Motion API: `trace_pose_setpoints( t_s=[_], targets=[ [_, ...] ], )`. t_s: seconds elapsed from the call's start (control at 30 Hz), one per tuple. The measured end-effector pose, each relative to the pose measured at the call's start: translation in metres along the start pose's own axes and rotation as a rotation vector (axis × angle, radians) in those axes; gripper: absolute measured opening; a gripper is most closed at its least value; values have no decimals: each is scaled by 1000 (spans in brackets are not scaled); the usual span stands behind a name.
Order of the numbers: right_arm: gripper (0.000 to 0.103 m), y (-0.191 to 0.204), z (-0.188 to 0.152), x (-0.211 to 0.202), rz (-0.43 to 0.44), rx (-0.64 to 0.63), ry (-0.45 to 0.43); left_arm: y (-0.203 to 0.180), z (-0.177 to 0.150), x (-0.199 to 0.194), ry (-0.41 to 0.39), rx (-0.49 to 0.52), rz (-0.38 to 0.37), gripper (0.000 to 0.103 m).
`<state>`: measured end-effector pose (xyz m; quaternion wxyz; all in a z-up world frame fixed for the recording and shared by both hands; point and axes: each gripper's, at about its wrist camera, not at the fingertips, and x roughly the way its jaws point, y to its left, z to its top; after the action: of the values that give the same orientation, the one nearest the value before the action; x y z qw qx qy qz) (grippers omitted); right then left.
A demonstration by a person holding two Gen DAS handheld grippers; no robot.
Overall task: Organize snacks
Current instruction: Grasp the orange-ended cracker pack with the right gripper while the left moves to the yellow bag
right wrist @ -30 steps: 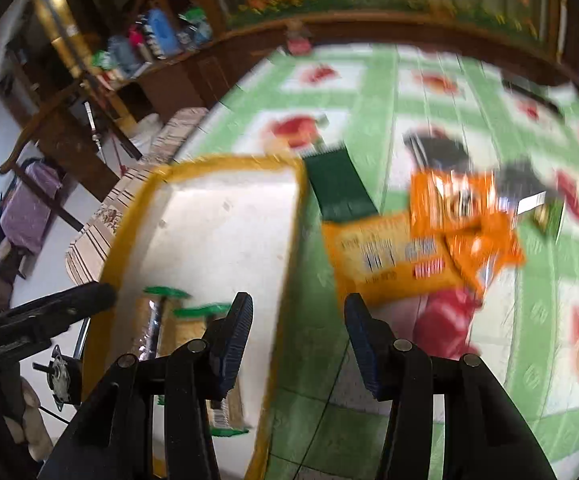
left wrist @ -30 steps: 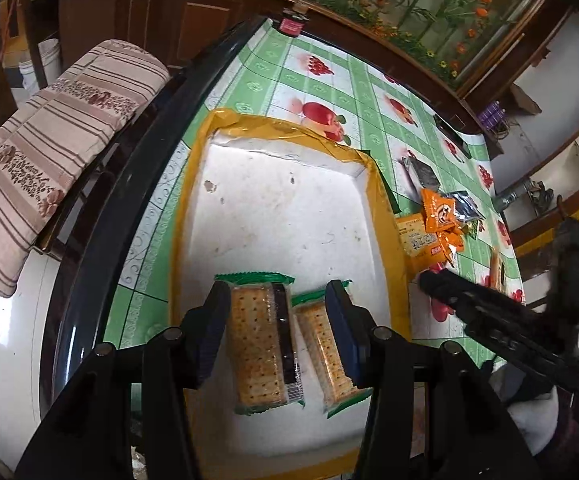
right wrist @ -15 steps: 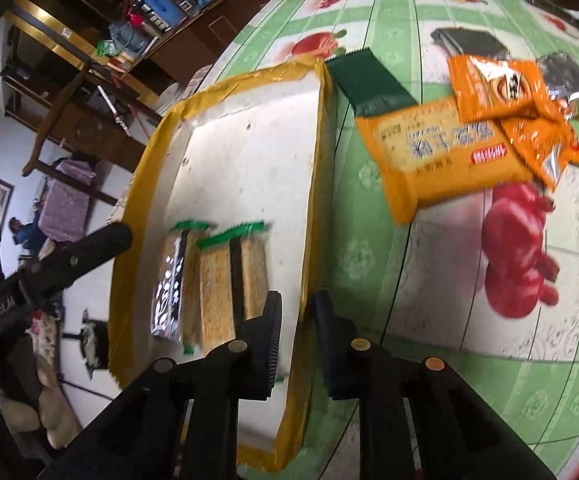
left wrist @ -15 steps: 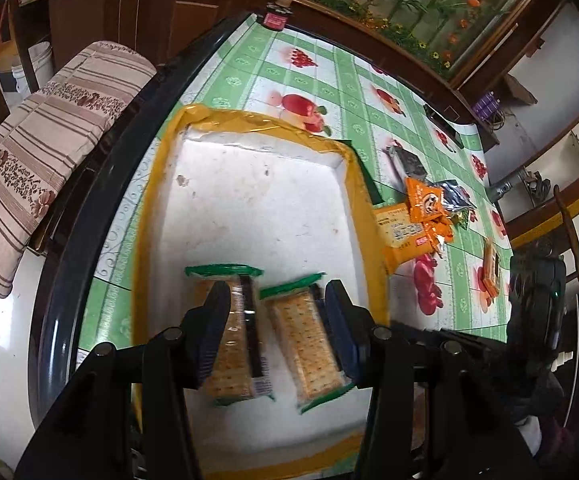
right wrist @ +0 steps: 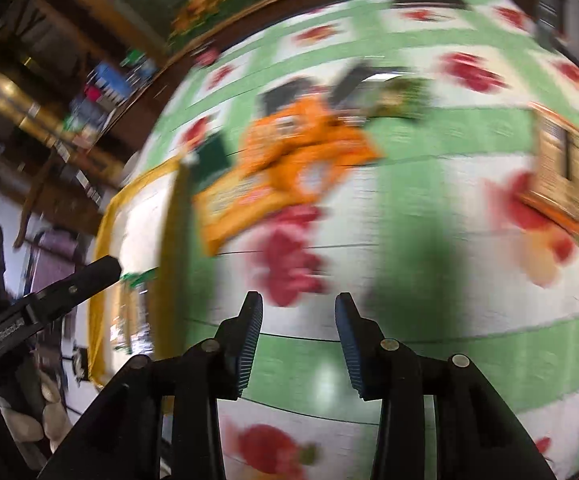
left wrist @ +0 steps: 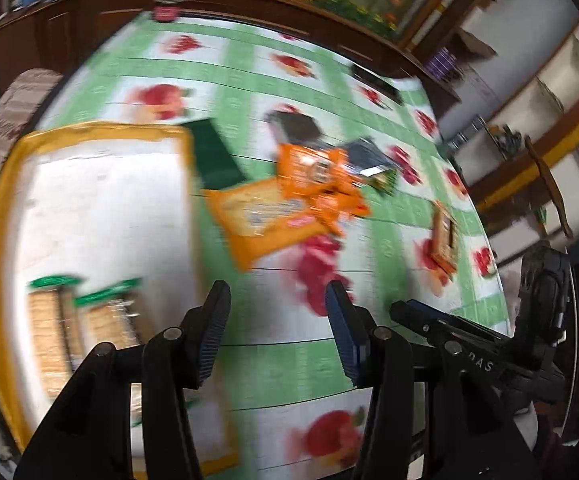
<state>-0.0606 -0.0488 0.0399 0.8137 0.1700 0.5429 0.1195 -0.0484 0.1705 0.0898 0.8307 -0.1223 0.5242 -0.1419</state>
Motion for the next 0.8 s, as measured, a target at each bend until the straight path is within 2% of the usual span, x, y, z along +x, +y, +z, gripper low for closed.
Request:
trace_pose_setpoints(
  t_s=[0.23, 0.3, 0.37, 0.47, 0.57, 0.67, 0.8],
  targets=[
    [41, -89, 1, -33, -51, 191, -63, -46, 2, 28, 66, 74, -21, 48],
    [43, -108, 4, -40, -70, 251, -96, -51, 3, 30, 68, 80, -19, 48],
    [50, -133, 9, -49, -89, 322, -140, -52, 6, 30, 62, 89, -16, 48],
    [51, -162, 18, -55, -131, 397, -188, -46, 9, 28, 45, 76, -11, 48],
    [52, -174, 37, -55, -153, 422, -220, -38, 15, 31, 49, 64, 0, 48],
    [56, -179, 60, -49, -184, 407, -240, -30, 25, 34, 40, 63, 17, 48],
    [58, -184, 84, -28, -261, 392, -219, -24, 44, 45, 44, 89, 8, 51]
  ],
)
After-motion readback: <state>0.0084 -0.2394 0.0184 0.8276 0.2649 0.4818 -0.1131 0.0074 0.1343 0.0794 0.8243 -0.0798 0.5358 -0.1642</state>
